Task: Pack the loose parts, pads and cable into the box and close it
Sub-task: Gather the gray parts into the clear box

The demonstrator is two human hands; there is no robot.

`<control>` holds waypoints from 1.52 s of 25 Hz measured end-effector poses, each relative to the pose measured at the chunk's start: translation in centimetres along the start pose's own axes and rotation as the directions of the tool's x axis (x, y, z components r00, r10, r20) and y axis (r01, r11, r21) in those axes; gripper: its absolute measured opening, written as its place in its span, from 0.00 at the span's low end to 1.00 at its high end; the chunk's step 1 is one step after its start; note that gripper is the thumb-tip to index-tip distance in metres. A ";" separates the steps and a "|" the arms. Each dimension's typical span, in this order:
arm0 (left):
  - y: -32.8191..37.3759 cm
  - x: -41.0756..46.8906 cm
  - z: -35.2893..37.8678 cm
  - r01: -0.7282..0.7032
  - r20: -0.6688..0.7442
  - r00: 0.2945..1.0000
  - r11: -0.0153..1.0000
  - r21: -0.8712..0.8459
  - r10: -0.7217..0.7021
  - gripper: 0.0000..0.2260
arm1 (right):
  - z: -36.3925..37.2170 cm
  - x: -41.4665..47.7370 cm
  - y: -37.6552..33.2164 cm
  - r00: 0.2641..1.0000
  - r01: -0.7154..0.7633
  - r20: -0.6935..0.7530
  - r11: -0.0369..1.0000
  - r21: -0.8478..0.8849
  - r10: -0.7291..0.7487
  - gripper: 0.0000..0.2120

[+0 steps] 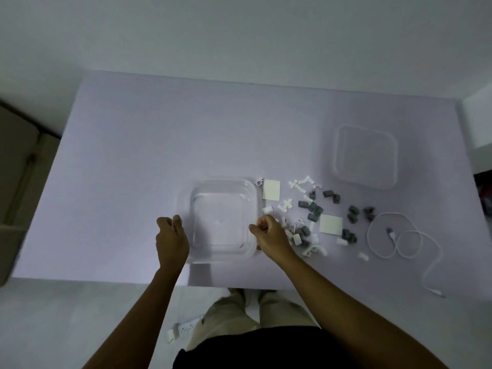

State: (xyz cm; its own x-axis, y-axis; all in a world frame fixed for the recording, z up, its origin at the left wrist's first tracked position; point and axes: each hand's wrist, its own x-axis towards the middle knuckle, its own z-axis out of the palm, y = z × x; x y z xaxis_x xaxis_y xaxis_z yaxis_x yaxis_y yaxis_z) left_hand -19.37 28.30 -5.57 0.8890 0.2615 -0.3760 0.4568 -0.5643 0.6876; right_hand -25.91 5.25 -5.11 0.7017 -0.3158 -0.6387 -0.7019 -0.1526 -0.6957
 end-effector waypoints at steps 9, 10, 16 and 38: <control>0.2 -0.3 0.0 0.055 0.093 0.994 0.995 0.083 -0.063 0.15 | 0.2 0.7 1.1 1.000 -0.013 0.022 0.997 -0.074 0.014 0.08; 0.5 -0.4 0.1 0.068 0.085 0.993 0.992 0.108 -0.078 0.18 | 0.0 0.6 1.1 0.999 -0.014 0.043 0.998 -0.060 0.017 0.08; 5.5 -2.0 2.9 -0.349 0.023 0.936 0.916 0.196 0.352 0.25 | -4.2 0.8 4.0 0.989 0.084 -0.111 0.988 -0.128 -0.099 0.04; 12.8 -6.7 28.3 -0.710 0.565 0.670 0.637 0.299 0.482 0.10 | -16.9 5.4 14.5 0.899 0.368 0.030 0.717 -0.592 -0.437 0.12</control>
State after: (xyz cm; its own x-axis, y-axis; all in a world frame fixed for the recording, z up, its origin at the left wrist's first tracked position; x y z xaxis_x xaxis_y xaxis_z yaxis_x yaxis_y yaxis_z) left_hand -20.44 -2.84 -11.87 0.7971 -0.5394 -0.2715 -0.3501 -0.7792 0.5199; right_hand -34.40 -14.48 -13.11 0.9410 -0.1894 -0.2804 -0.3177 -0.7800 -0.5391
